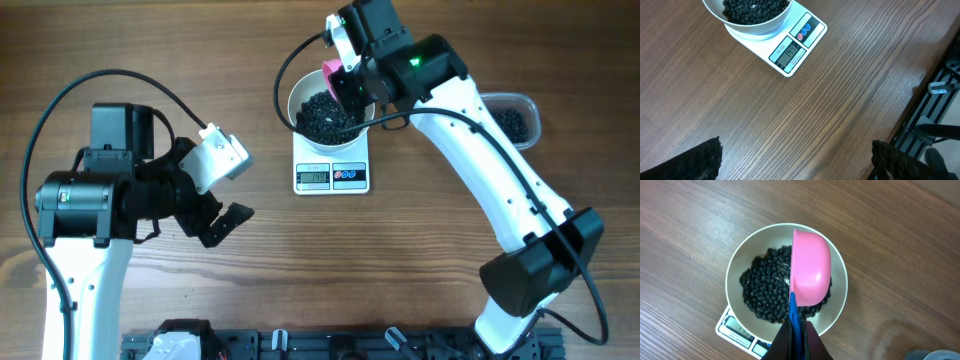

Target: Scoop item into bowl and weigh 150g on scale

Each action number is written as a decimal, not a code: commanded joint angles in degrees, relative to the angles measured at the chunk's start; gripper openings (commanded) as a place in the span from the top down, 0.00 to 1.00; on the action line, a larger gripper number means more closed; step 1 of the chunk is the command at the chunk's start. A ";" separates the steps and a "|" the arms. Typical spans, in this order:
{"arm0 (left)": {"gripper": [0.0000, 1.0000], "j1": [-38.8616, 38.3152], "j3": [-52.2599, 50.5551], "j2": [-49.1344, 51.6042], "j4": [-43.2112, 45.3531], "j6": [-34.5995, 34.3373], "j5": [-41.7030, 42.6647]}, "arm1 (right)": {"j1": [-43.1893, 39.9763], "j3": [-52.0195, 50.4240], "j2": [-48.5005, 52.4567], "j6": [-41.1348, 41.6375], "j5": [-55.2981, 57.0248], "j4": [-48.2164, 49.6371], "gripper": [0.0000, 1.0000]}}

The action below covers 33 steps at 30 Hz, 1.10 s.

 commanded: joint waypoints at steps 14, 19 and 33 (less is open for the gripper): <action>0.00 0.48 0.90 -0.52 0.13 0.90 0.50 | 0.35 -0.70 -0.66 4.26 0.57 -0.98 0.96; 0.00 0.48 0.90 -0.52 0.13 0.90 0.50 | 0.63 0.07 -1.20 5.90 0.57 -0.02 0.96; 0.00 0.48 0.90 -0.52 0.13 0.90 0.50 | 0.72 -0.24 -0.28 8.90 0.76 -1.42 0.96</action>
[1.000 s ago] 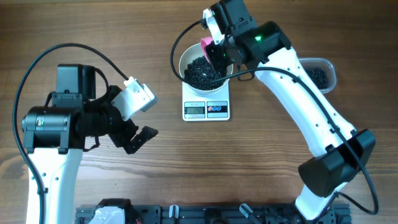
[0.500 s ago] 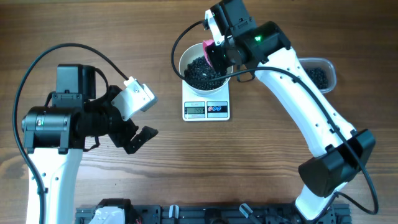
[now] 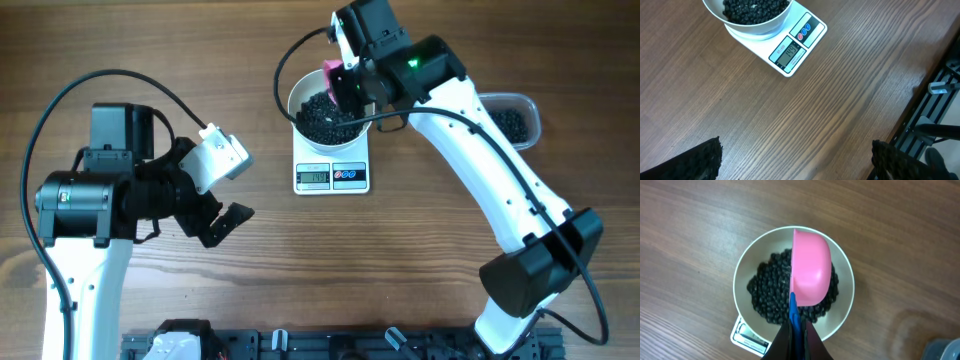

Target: Scoop item into bowl and weigh 150g on scale

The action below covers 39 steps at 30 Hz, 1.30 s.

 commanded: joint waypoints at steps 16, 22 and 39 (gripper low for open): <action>0.00 0.48 0.90 -0.52 0.13 0.90 0.50 | 0.31 -0.22 1.14 1.81 4.98 -3.41 0.96; 0.00 0.48 0.90 -0.52 0.13 0.90 0.50 | 0.31 -0.22 1.18 2.91 3.96 -1.73 0.96; 0.00 0.48 0.90 -0.52 0.13 0.90 0.50 | 0.61 -0.20 1.29 1.36 1.40 -0.52 0.96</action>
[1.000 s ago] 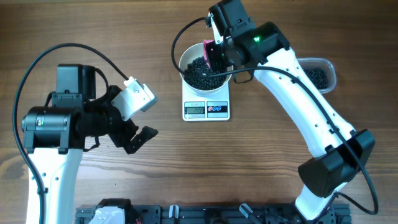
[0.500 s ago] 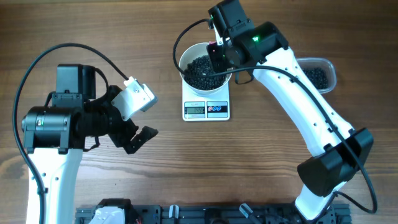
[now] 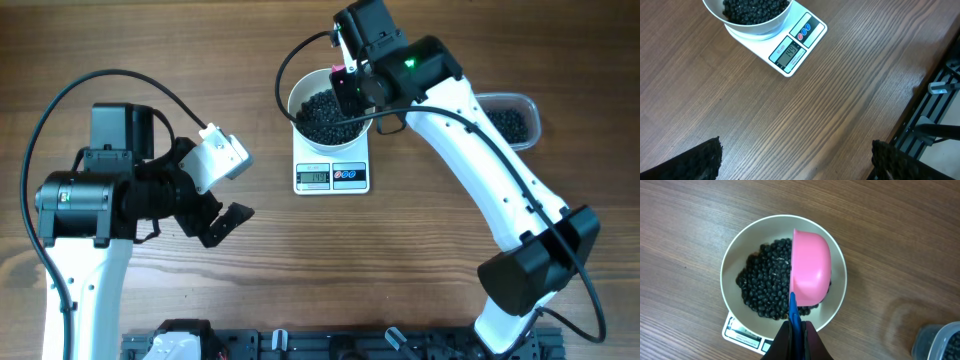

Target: Scoop item into bowl and weigh 150g on scale

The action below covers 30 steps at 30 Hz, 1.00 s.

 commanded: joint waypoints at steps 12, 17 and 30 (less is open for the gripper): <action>0.00 0.48 0.90 -0.52 0.13 0.90 0.50 | 0.22 -0.20 0.76 6.69 -5.25 3.82 0.96; 0.00 0.48 0.90 -0.52 0.13 0.90 0.50 | 0.00 -0.20 0.76 12.68 -8.09 4.02 0.96; 0.00 0.48 0.90 -0.52 0.13 0.90 0.50 | 0.00 -0.20 0.76 12.07 -7.78 3.93 0.96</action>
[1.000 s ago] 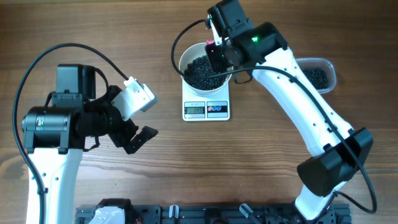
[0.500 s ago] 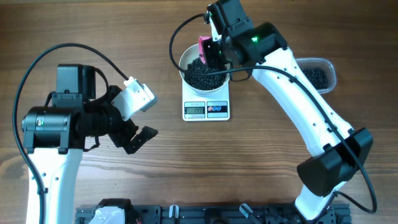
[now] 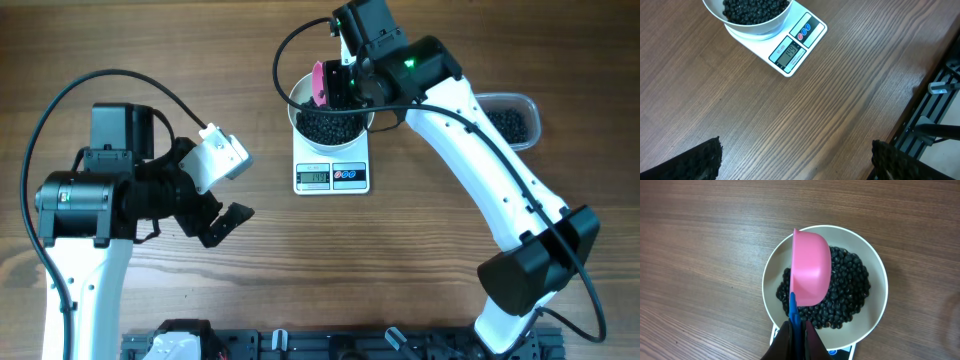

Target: Scoop item into bowl and weigh 150g on scale

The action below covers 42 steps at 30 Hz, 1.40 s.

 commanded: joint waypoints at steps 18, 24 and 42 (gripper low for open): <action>0.00 0.48 0.90 -0.52 0.11 0.90 0.50 | 0.04 -0.24 1.99 -8.55 3.13 -2.62 0.96; 0.00 0.48 0.90 -0.52 0.11 0.90 0.50 | 0.04 -0.22 2.05 -12.28 6.14 -2.99 0.95; 0.00 0.48 0.90 -0.52 0.11 0.90 0.50 | -1.22 -0.22 2.05 -0.68 -12.61 7.10 0.96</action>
